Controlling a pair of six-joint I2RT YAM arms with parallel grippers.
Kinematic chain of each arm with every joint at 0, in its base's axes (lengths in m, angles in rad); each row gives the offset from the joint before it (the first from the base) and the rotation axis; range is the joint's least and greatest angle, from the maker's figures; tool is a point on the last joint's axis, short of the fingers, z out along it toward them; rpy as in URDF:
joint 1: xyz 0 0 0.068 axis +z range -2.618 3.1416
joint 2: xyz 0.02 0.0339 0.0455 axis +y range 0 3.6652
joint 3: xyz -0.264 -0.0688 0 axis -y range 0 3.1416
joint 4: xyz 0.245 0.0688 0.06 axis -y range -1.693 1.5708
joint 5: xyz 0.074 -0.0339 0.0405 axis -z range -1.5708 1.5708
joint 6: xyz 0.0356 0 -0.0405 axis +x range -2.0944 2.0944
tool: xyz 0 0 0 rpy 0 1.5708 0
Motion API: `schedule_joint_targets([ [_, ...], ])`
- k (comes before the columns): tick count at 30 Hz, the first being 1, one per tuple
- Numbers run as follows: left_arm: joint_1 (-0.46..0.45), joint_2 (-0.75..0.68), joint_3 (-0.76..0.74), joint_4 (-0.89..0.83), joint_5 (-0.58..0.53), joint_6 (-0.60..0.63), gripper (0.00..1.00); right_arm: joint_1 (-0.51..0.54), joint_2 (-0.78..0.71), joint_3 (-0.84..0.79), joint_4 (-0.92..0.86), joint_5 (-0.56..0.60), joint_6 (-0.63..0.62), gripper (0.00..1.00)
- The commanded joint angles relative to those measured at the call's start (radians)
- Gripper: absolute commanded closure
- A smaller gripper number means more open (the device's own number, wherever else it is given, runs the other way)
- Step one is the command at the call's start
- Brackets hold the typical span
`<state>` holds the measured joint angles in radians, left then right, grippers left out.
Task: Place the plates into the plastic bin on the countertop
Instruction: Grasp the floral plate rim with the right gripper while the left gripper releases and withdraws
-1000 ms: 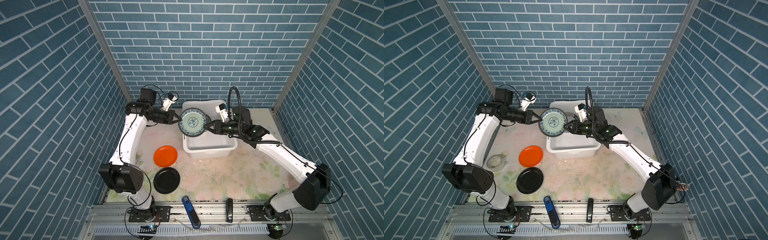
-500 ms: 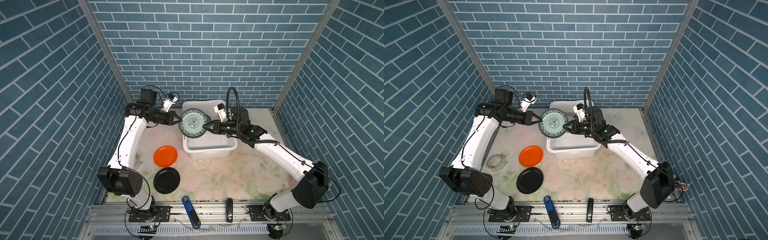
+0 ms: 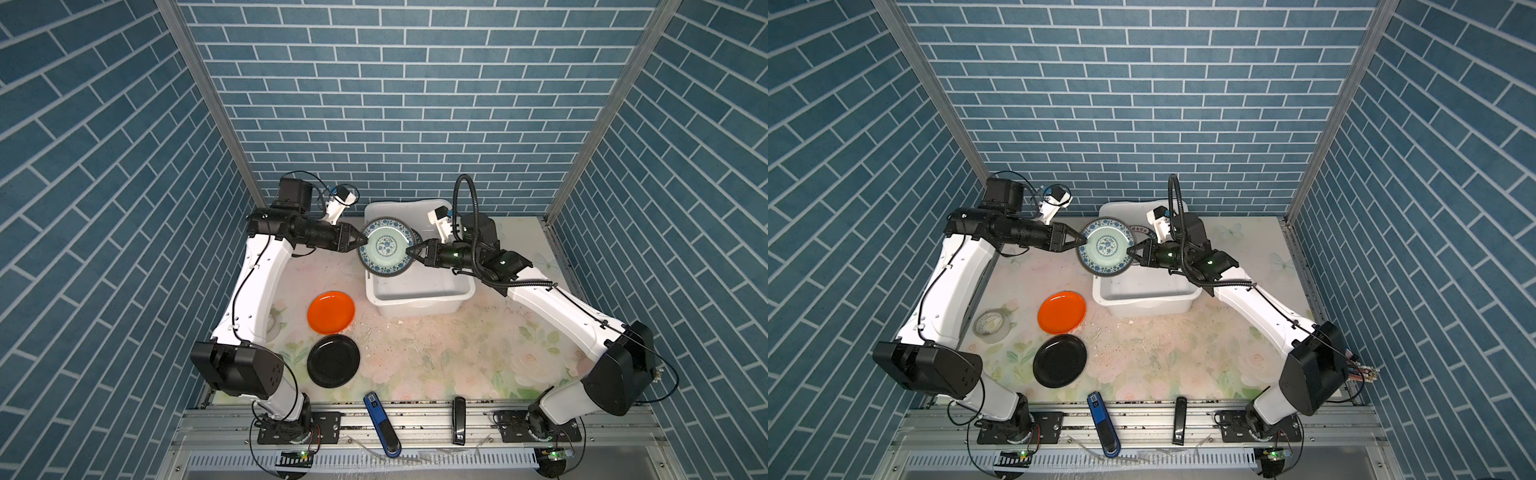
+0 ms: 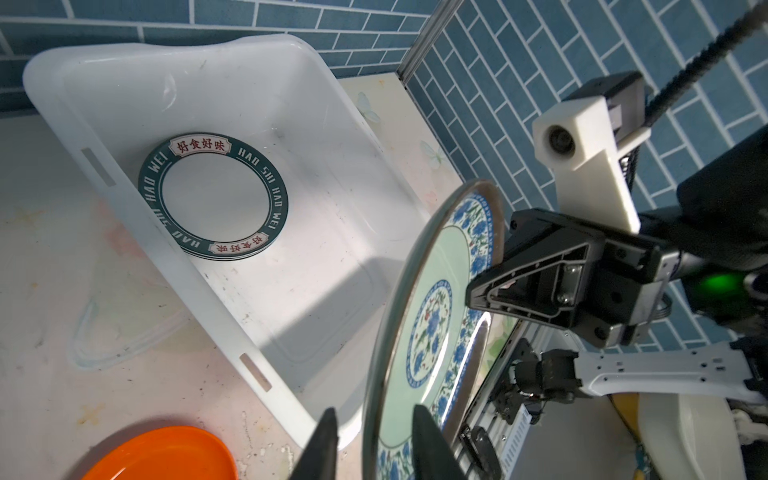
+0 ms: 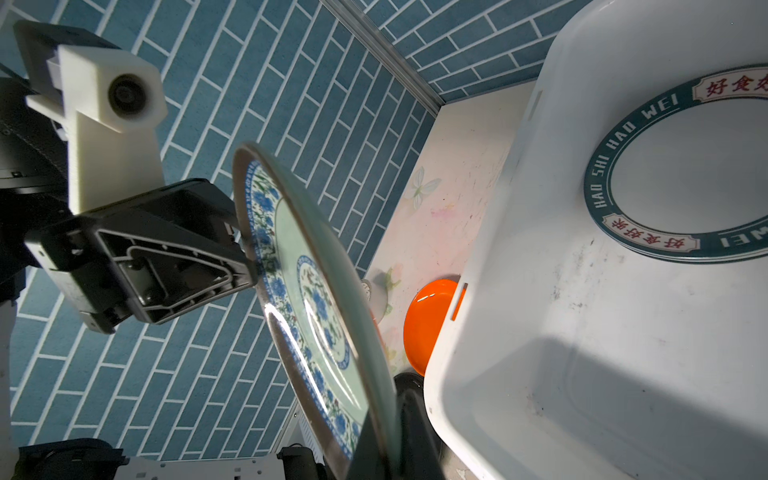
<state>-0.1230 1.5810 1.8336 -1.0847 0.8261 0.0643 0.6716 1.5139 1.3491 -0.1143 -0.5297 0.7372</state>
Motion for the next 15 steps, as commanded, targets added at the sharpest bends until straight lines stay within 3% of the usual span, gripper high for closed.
schedule_joint_targets([
  [1,-0.001,-0.018,-0.017,0.008,-0.007,0.006,0.52,0.001,-0.002,-0.005,0.056,-0.018,0.016,1.0],
  [3,-0.001,-0.021,-0.017,0.007,-0.034,0.007,0.42,-0.002,-0.003,-0.007,0.055,-0.017,0.015,1.0],
  [8,0.007,-0.058,-0.029,0.002,-0.178,0.009,0.05,-0.041,-0.017,-0.024,0.029,-0.011,0.005,1.0],
  [15,0.095,-0.137,-0.069,0.014,-0.202,0.0,0.0,-0.147,-0.026,0.011,-0.123,-0.004,-0.089,1.0],
])
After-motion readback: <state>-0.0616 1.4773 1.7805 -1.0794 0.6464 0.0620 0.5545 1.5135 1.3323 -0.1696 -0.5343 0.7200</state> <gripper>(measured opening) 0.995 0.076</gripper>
